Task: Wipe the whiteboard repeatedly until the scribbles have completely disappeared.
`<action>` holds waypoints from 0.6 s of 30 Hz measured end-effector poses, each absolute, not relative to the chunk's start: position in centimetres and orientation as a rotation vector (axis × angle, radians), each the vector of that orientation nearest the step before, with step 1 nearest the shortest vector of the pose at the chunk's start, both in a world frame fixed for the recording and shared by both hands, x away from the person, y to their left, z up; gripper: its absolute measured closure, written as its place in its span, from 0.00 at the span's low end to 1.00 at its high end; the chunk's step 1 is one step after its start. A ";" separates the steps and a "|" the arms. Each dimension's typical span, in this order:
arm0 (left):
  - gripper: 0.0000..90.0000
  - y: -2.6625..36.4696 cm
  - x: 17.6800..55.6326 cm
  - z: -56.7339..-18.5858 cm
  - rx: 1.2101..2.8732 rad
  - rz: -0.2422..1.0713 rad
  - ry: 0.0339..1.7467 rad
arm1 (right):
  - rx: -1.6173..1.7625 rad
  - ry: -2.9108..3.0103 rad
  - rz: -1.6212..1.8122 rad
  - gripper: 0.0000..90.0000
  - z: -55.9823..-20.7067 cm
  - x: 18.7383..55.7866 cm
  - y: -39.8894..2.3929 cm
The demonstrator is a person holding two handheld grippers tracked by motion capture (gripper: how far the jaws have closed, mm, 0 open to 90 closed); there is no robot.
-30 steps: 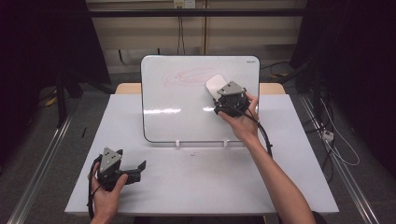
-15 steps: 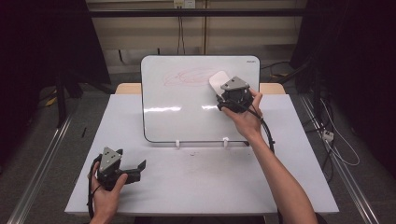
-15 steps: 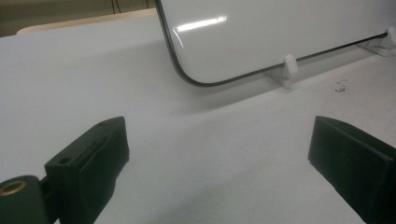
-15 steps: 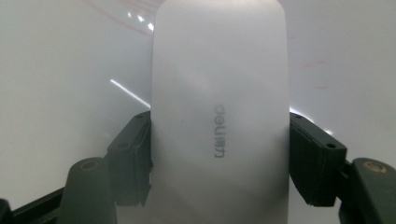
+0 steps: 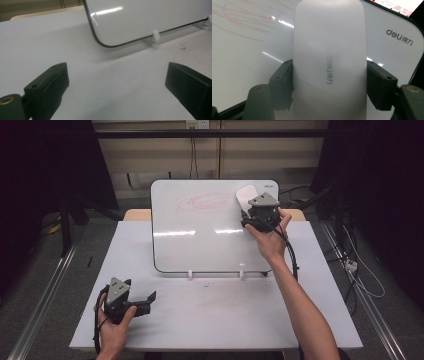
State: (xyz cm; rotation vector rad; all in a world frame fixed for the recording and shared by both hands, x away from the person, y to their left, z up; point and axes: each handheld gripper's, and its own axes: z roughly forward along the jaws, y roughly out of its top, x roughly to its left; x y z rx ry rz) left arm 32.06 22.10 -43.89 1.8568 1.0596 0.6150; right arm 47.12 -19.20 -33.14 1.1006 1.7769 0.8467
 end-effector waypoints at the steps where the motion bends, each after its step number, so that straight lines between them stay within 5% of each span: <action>1: 0.06 22.1 32.1 -43.9 1.855 0.612 1.060 | 1.094 1.780 0.845 0.35 -33.3 47.0 -18.9; 18: 0.06 22.1 32.1 -43.9 1.851 0.608 1.064 | 0.956 1.856 0.833 0.35 -35.6 45.5 -14.1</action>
